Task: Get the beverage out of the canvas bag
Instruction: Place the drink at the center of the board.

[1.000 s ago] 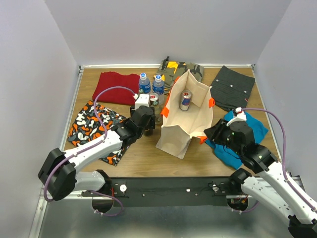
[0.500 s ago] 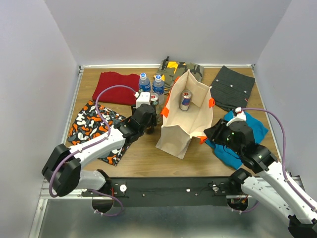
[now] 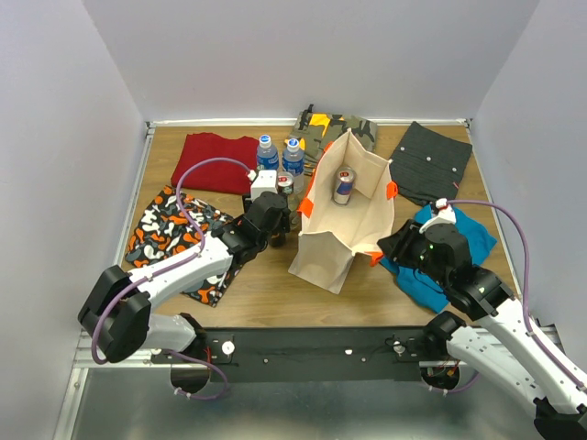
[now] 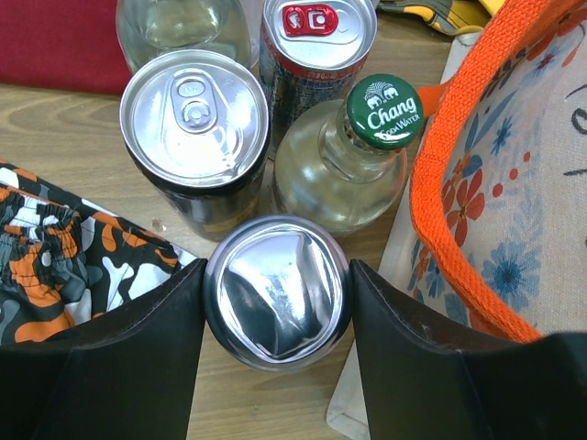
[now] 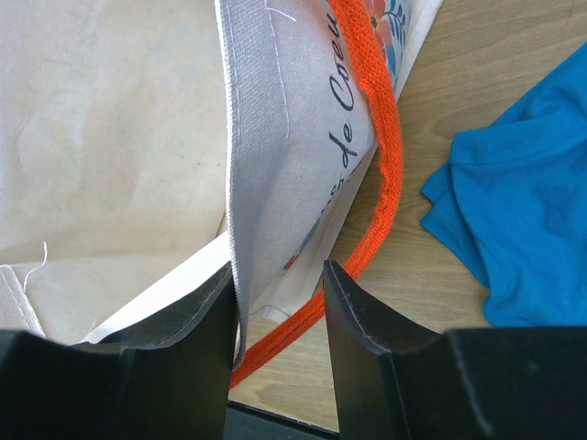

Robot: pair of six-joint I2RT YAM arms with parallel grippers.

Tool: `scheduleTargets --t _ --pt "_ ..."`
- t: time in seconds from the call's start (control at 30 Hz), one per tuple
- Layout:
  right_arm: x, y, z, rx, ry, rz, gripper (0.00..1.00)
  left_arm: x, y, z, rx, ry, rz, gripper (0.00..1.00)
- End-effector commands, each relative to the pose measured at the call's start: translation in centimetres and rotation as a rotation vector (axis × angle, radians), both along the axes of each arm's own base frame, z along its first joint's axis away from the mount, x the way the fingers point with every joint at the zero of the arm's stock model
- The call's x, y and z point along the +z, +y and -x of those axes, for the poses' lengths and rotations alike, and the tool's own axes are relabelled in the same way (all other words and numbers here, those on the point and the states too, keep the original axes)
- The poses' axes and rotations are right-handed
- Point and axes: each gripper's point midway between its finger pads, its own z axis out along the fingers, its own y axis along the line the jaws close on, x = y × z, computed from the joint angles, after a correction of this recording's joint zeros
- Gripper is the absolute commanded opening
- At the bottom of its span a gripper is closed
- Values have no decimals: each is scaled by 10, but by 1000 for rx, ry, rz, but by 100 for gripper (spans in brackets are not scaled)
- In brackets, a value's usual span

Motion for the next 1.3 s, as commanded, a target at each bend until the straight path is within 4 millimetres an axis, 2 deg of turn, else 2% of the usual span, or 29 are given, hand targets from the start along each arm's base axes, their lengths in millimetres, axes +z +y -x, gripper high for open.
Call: scheduleTargets --t 0.0,0.07,0.13,0.2,0.23,0.47,0.6,0.9,0.93,1.27 --pt "-12 -4 3 -2 31 31 49 19 4 -7 48 -41 24 59" --pt "-12 -4 3 0 31 30 49 20 6 -7 52 -39 18 61" --pt "-12 -4 3 -1 30 32 49 20 7 -6 52 -37 18 72" --pt "-11 -4 3 -1 29 31 49 21 7 -5 52 -41 20 74" --pt "-12 -4 3 -1 30 32 49 21 8 -4 52 -41 17 80" --pt "-11 -4 3 -1 28 30 49 22 9 -2 39 -37 10 89" --pt "-12 -4 3 -1 30 32 49 29 12 -1 43 -47 12 92" --pt "-12 -4 3 -3 28 30 49 67 23 5 57 -102 34 93" --pt "-12 -5 3 -3 28 29 49 71 24 6 57 -108 36 95" --pt "-11 -4 4 0 26 27 49 130 32 18 36 -186 113 99"
